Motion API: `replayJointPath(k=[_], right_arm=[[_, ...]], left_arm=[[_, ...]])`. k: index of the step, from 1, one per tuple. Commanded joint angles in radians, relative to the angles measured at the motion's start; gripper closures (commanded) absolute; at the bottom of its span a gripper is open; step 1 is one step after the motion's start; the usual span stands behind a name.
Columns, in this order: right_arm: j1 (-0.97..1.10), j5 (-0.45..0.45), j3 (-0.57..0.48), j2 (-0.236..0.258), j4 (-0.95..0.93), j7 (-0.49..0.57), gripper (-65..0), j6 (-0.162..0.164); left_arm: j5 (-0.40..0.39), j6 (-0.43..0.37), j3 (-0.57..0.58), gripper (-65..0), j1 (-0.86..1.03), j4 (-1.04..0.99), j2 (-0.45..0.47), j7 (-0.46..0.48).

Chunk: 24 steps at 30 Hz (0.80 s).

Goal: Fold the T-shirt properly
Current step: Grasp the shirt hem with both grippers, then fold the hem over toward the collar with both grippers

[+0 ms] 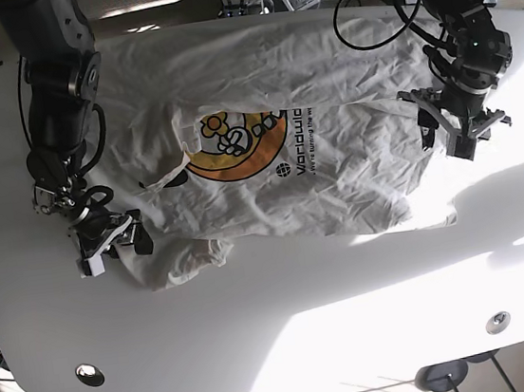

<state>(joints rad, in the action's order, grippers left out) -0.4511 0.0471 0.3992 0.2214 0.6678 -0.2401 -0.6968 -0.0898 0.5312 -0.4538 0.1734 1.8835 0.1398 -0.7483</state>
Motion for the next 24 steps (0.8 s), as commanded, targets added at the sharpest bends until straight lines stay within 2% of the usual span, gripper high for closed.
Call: replayJointPath(k=[1,2,3,6,9,13,15,17,20,22,23,24], right_arm=[[-0.012,-0.019,0.002,0.003,0.008,-0.034,-16.2,-0.001],[-0.016,-0.022,0.004,0.005,0.007,-0.034,-6.2,-0.001],[-0.018,-0.025,0.004,0.006,0.007,-0.034,-2.5,-0.001],[-0.019,-0.026,0.004,0.006,0.007,-0.034,-2.4,-0.001],[-0.019,-0.023,0.005,0.006,0.007,-0.034,-2.4,-0.001],[-0.018,-0.02,0.007,0.003,0.007,-0.034,-2.4,-0.001],[-0.015,-0.02,0.008,0.0,0.007,-0.034,-2.4,-0.001],[-0.013,-0.019,0.008,-0.001,0.007,-0.034,-2.4,-0.001],[-0.013,-0.019,0.008,-0.001,0.008,-0.034,-2.4,-0.001],[-0.013,-0.019,0.008,-0.003,0.008,-0.034,-2.4,-0.001],[-0.013,-0.019,0.01,-0.003,0.008,-0.034,-2.4,-0.001],[-0.013,-0.019,0.01,-0.003,0.008,-0.034,-2.4,-0.001]], left_arm=[[-0.008,-0.118,-0.012,-27.1,-0.085,-0.055,0.016,0.019],[-0.008,-0.201,-0.026,-30.7,-0.145,-0.127,0.016,0.019],[-0.008,-0.233,-0.027,-35.1,-0.193,-0.184,0.017,0.019],[-0.009,-0.25,-0.023,-48.5,-0.364,-0.416,0.07,0.025],[-0.017,-0.248,-0.023,-48.5,-0.544,-0.718,0.108,0.043],[-0.015,-0.245,-0.02,-48.5,-0.668,-1.028,0.148,0.189],[-0.017,-0.236,0.036,-48.5,-0.713,-1.131,0.154,0.232],[-0.017,-0.165,0.08,-48.5,-0.719,-1.171,0.154,0.241],[-0.017,-0.092,0.1,-48.5,-0.72,-1.217,0.152,0.241],[-0.017,-0.076,0.1,-48.2,-0.72,-1.24,0.149,0.241],[-0.017,-0.076,0.1,-44.6,-0.72,-1.249,0.149,0.241],[-0.017,-0.076,0.1,-35.4,-0.719,-1.252,0.149,0.244]])
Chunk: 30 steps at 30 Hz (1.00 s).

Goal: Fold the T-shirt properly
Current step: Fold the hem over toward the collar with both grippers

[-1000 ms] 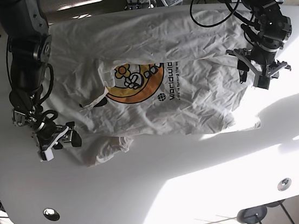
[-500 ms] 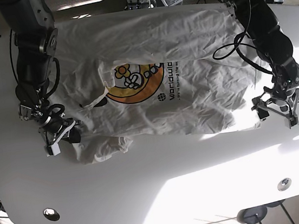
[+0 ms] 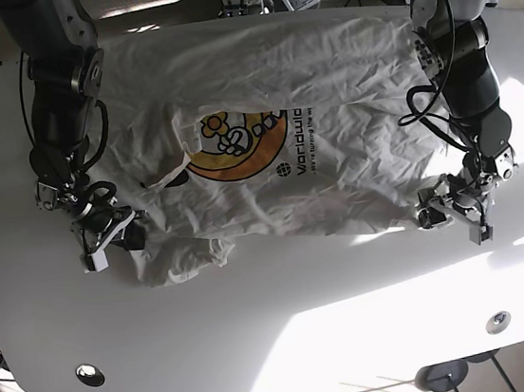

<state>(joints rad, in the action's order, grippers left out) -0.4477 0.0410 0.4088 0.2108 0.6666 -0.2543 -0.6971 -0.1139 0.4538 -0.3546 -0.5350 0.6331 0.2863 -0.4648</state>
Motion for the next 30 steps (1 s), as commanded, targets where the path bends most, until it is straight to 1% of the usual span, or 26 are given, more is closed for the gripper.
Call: replayJointPath(k=[1,2,3,4,5,6,7,8,9,10,13,18,20,23,25,30], right_arm=[[-0.016,-0.013,0.0,0.008,0.009,-0.02,-2.4,-0.001],[-0.016,-0.013,0.0,0.008,0.009,-0.02,-2.4,-0.001],[-0.016,-0.013,0.0,0.008,0.009,-0.02,-2.2,-0.001],[-0.016,-0.013,0.0,0.008,0.009,-0.02,-2.2,-0.001],[-0.016,-0.013,0.0,0.008,0.009,-0.02,-2.2,-0.001],[-0.016,-0.013,0.0,0.008,0.012,-0.02,-2.1,-0.001],[-0.015,-0.01,0.0,0.008,0.051,-0.024,-2.1,-0.001],[-0.006,0.003,0.0,0.006,0.092,-0.044,-1.9,-0.001],[0.017,0.04,0.0,0.008,0.169,-0.102,-1.9,-0.001],[0.022,0.064,0.0,0.011,0.224,-0.142,-1.9,-0.001],[0.049,0.096,0.0,0.017,0.388,-0.248,-1.9,-0.001],[0.117,0.099,0.009,0.019,0.686,-0.396,-1.9,-0.001],[0.146,0.099,0.054,0.011,0.789,-0.454,-1.9,-0.001],[0.203,0.101,0.108,0.006,0.947,-0.563,-1.9,-0.001],[0.269,0.101,0.141,0.003,1.051,-0.612,-1.9,-0.001],[0.436,0.101,0.224,-0.057,1.226,-0.681,-2.1,-0.001]], left_arm=[[0.007,0.001,0.001,-26.2,-0.007,-0.002,0.003,-0.028],[0.012,0.001,0.001,-16.4,-0.007,-0.002,0.003,-0.01],[0.013,0.001,-0.001,-3.1,-0.006,-0.002,0.004,0.011],[0.013,0.003,-0.001,0.0,-0.006,0.001,0.004,0.011],[0.006,0.009,-0.002,0.0,-0.006,0.008,0.004,0.01],[0.006,0.035,-0.007,0.0,-0.006,0.026,0.004,0.008],[0.006,0.09,-0.008,0.0,0.006,0.089,0.004,0.007],[0.006,0.118,-0.008,0.0,0.028,0.146,0.004,-0.012],[0.006,0.125,-0.008,0.0,0.06,0.251,0.001,-0.061],[0.006,0.125,-0.008,0.0,0.082,0.333,0.0,-0.091],[0.006,0.125,-0.008,0.0,0.149,0.555,-0.02,-0.167],[0.004,0.127,-0.01,0.0,0.234,0.838,-0.025,-0.312],[0.004,0.129,-0.01,0.0,0.275,0.93,-0.025,-0.349],[0.004,0.129,-0.01,0.0,0.353,1.06,-0.025,-0.392],[0.004,0.129,-0.01,0.0,0.421,1.137,-0.025,-0.407],[0.004,0.129,-0.024,0.0,0.58,1.241,-0.025,-0.407]])
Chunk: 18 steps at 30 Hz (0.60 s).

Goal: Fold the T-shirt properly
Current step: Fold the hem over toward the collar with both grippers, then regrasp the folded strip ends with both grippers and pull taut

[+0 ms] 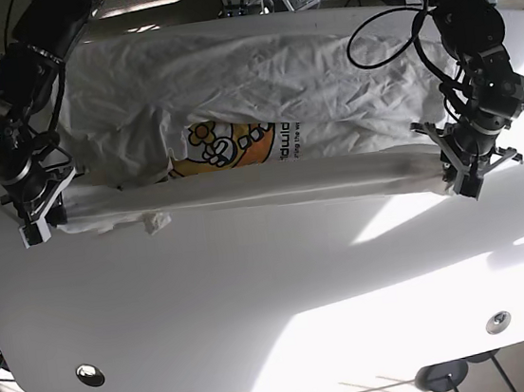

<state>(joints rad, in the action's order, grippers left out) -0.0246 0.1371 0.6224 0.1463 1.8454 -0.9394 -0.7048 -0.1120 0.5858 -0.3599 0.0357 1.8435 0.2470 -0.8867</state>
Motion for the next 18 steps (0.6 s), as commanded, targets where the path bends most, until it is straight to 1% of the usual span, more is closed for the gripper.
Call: replayJointPath(k=[1,4,5,7,9,12,13,14,16,17,18], right_arm=[[0.061,0.005,0.018,-0.011,0.075,-0.002,-2.1,0.007],[0.153,0.005,0.044,-0.043,0.095,0.0,-2.1,0.007],[0.177,0.005,0.046,-0.05,0.093,0.0,-2.1,0.007],[0.228,0.005,0.046,-0.063,0.093,0.003,-2.2,0.007],[0.263,0.005,0.046,-0.073,0.093,0.003,-2.4,0.007],[0.292,0.005,0.046,-0.075,0.092,0.003,-3.6,0.007],[0.297,0.005,0.046,-0.075,0.093,0.003,-7.1,0.007],[0.298,0.005,0.046,-0.076,0.095,0.0,-13.6,0.007],[0.3,0.006,0.047,-0.076,0.122,0.001,-30.9,0.007],[0.302,0.032,0.049,-0.078,0.138,0.001,-39.2,0.007],[0.302,0.08,0.064,-0.075,0.149,0.001,-46.6,0.007]], left_arm=[[0.002,-0.002,-0.046,0.0,0.043,0.037,0.012,0.016],[0.002,0.0,-0.121,0.0,0.073,0.031,-0.024,0.016],[0.002,0.013,-0.144,0.0,0.088,0.031,-0.025,0.016],[0.005,0.084,-0.172,0.0,0.105,0.029,-0.025,0.016],[0.011,0.112,-0.173,0.0,0.135,0.029,-0.025,0.016],[0.013,0.112,-0.167,-0.1,0.163,0.029,-0.025,0.016],[0.015,0.112,-0.167,-4.7,0.172,0.028,-0.025,0.014],[0.015,0.11,-0.167,-11.7,0.18,0.028,-0.025,0.008],[0.015,0.11,-0.17,-28.1,0.18,0.028,-0.025,-0.012],[0.015,0.11,-0.17,-34.7,0.18,0.028,-0.025,-0.015],[0.015,0.11,-0.169,-37.6,0.178,0.028,-0.025,-0.015]])
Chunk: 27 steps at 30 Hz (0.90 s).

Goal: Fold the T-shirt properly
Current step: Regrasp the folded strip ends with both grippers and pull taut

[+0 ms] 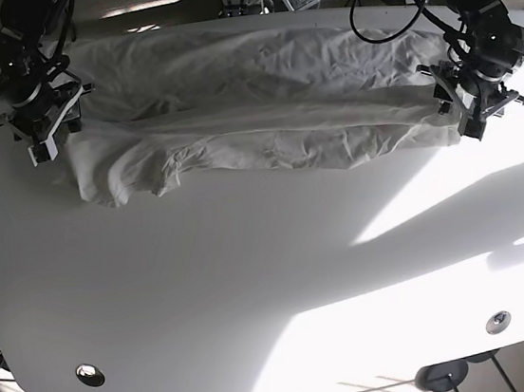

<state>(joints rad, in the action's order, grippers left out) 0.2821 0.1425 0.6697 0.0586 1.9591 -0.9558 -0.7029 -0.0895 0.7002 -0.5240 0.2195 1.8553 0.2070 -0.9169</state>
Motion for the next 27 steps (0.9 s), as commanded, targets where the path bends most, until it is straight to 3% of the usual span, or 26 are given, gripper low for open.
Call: replayJointPath(k=[1,3,4,8,14,17,18,22,25,27], right_arm=[[-0.008,0.128,0.037,0.016,0.038,0.018,-52.5,0.005],[-0.04,0.231,0.058,0.043,0.033,0.013,-59.8,0.005],[-0.063,0.24,0.043,0.06,0.027,0.005,-59.9,0.005],[-0.197,0.177,-0.012,0.07,-0.05,-0.058,-59.9,0.005],[-0.375,0.033,-0.097,0.07,-0.312,-0.052,-59.8,0.005],[-0.424,0.021,-0.103,0.07,-0.421,-0.042,-58.3,0.005],[-0.43,0.016,-0.103,0.07,-0.432,-0.027,-54.9,0.005],[-0.433,0.018,-0.103,0.063,-0.472,0.014,-22.8,0.005],[-0.446,0.021,-0.103,0.068,-0.511,0.014,-2.1,0.005],[-0.439,0.021,-0.097,0.068,-0.498,0.013,-2.7,0.005]], left_arm=[[-0.01,-0.004,-0.003,-37.8,-0.005,0.017,0.015,0.015],[-0.016,-0.004,-0.003,-37.8,-0.007,0.025,0.015,0.015],[-0.017,-0.004,-0.003,-37.8,-0.01,0.025,0.015,0.015],[-0.017,-0.003,-0.002,-37.8,-0.047,0.022,0.015,0.015],[-0.01,-0.003,-0.002,-37.6,-0.056,-0.024,-0.024,0.015],[-0.01,-0.003,-0.002,-37.6,-0.053,-0.061,-0.025,0.015],[-0.01,-0.003,-0.002,-37.6,-0.053,-0.076,-0.025,0.015],[-0.01,-0.003,-0.003,-37.6,-0.053,-0.158,-0.022,0.017],[-0.01,-0.002,-0.005,-31.9,-0.053,-0.174,-0.021,0.017],[-0.01,-0.002,-0.003,-28.3,-0.058,-0.193,-0.021,0.017]])
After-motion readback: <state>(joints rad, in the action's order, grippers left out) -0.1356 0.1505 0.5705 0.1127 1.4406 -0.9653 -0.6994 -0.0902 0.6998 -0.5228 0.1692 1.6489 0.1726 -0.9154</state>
